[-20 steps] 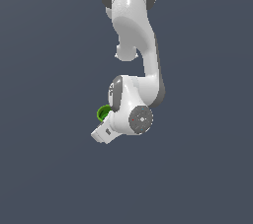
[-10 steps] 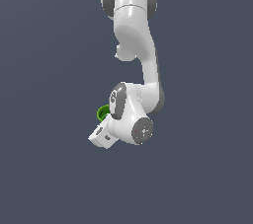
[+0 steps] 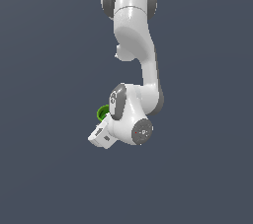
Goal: Pick up the object and move it to a goal position.
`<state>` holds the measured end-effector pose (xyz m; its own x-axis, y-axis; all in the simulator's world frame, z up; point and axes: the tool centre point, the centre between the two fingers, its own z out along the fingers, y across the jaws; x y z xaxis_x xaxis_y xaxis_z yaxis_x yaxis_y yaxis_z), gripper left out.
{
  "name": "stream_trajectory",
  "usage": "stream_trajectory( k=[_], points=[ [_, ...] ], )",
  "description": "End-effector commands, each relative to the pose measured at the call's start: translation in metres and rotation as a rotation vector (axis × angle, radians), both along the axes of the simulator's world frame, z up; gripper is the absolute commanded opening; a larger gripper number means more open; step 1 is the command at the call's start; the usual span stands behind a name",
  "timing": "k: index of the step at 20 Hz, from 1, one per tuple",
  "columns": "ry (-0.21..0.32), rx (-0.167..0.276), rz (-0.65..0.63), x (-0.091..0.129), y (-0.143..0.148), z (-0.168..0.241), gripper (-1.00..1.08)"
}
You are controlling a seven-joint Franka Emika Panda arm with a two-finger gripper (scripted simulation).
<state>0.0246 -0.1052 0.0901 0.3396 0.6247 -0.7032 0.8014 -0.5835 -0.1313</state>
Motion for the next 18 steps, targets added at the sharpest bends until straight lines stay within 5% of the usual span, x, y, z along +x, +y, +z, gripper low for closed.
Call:
stream_trajectory(
  k=[1,14,15,18],
  points=[
    [0.001,0.000,0.000,-0.002,-0.002,-0.003,0.28],
    [0.004,-0.001,0.003,-0.013,-0.015,-0.019,0.28],
    [0.004,-0.001,0.003,-0.013,-0.015,-0.019,-1.00],
    [0.004,-0.001,0.003,-0.013,-0.015,-0.019,-1.00]
  ],
)
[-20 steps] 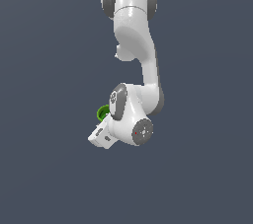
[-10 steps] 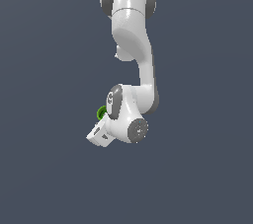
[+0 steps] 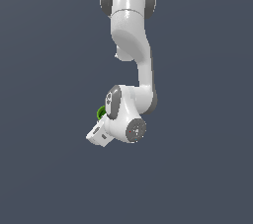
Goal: Pick up the object and move it to a goal position.
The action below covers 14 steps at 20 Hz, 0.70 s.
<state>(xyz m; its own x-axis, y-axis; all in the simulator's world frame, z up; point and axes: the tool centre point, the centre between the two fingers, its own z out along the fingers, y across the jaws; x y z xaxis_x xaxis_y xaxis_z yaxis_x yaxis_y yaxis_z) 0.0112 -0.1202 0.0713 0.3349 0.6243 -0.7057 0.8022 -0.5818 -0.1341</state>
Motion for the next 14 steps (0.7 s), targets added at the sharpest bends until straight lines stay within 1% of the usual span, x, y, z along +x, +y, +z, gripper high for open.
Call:
stream_trajectory(
  k=[1,9,14],
  points=[
    [0.000,0.000,0.000,0.0001,0.0001,-0.0001,-1.00],
    [-0.002,-0.001,-0.002,0.0002,0.0002,0.0002,-1.00],
    [-0.023,-0.013,-0.024,0.0020,0.0026,0.0035,-1.00]
  ],
)
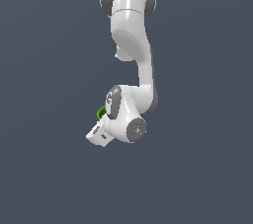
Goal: Pick up the object and move it to a goal position.
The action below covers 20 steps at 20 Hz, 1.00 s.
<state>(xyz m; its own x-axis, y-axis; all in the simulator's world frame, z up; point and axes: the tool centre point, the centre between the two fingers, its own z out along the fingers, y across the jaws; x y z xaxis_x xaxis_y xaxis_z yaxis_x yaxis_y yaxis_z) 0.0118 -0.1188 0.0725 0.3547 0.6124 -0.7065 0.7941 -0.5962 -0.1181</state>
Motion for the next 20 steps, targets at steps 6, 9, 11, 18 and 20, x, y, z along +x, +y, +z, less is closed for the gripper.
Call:
stream_trajectory(
  k=[6,9,11,18,20],
  points=[
    [-0.066,-0.034,-0.065,0.006,0.008,0.011,-1.00],
    [-0.106,-0.056,-0.107,0.009,0.012,0.017,-1.00],
    [-0.138,-0.073,-0.139,0.012,0.016,0.022,-1.00],
    [-0.263,-0.140,-0.268,0.022,0.030,0.041,-1.00],
    [-0.299,-0.159,-0.305,0.024,0.034,0.047,-1.00]
  ],
)
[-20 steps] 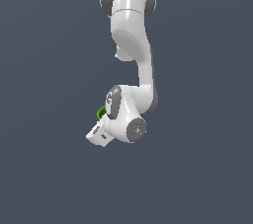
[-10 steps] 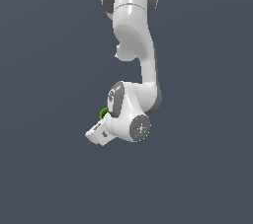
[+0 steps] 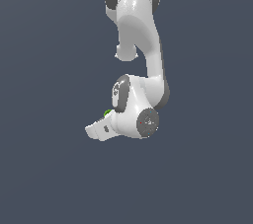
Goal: Pick up the object and move it to a goal position.
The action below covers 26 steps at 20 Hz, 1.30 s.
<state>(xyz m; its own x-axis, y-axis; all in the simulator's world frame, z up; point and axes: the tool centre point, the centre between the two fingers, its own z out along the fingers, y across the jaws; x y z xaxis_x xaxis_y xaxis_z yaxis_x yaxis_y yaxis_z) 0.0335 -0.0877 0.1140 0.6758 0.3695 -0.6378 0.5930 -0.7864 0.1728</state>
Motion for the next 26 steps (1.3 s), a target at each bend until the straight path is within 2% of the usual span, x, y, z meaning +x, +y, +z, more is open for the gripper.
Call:
stream_trajectory(
  k=[1,26],
  points=[
    [-0.048,-0.025,-0.047,0.004,0.005,0.008,-1.00],
    [-0.482,-0.261,-0.492,0.032,0.056,0.077,-1.00]
  ],
)
